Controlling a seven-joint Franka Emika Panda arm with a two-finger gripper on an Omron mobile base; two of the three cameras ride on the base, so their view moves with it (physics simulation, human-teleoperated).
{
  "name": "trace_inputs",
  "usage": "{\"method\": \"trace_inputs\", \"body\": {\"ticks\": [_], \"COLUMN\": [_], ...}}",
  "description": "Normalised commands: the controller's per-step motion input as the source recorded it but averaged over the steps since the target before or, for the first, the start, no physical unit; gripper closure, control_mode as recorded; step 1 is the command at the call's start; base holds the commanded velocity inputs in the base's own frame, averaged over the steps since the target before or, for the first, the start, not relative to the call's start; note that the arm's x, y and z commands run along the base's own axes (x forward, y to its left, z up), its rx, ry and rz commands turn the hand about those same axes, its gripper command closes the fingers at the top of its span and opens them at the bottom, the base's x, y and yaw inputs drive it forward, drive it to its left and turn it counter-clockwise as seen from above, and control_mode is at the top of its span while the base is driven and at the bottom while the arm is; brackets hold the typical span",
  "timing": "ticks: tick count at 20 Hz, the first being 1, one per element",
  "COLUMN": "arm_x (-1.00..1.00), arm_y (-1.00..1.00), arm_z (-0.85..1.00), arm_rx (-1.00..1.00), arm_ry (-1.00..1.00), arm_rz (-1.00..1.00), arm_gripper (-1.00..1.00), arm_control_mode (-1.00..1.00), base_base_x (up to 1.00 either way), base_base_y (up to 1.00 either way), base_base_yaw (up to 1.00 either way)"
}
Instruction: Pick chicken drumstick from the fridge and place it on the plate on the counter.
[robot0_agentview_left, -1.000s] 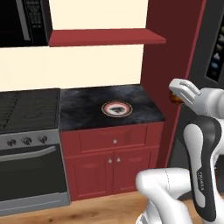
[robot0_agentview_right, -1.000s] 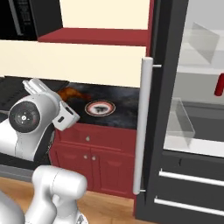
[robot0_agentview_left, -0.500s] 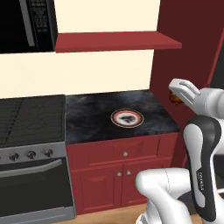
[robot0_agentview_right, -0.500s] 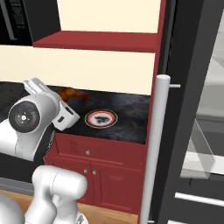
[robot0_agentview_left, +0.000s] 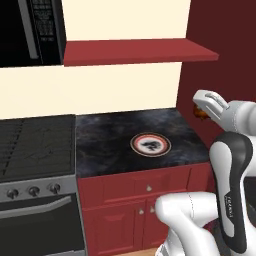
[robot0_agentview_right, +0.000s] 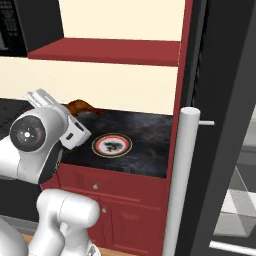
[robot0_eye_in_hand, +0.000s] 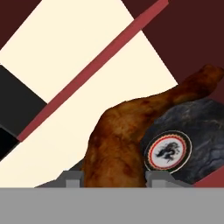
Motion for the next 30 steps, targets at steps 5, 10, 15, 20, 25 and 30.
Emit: {"method": "trace_inputs", "body": {"ticks": [5,10,15,20,25,30], "arm_x": [0.0,0.0,0.0,0.06,0.16,0.04], "arm_y": [0.0,0.0,0.0,0.06,0.16,0.0], "arm_z": [0.0,0.0,0.0,-0.07,-0.47,-0.55], "arm_rx": [0.0,0.0,0.0,-0.01,-0.09,-0.06], "arm_ry": [0.0,0.0,0.0,0.0,0.08,0.07], "arm_rz": [0.0,0.0,0.0,0.0,0.0,0.0], "arm_gripper": [1.0,1.0,1.0,1.0,1.0,1.0], "arm_control_mode": [1.0,1.0,1.0,-1.0,-1.0,-1.0], "base_base_x": [0.46,0.47,0.43,0.25,0.0,0.0], "base_base_y": [0.23,0.29,0.35,0.28,0.0,0.0], "base_base_yaw": [0.0,0.0,0.0,0.0,0.0,0.0]}}
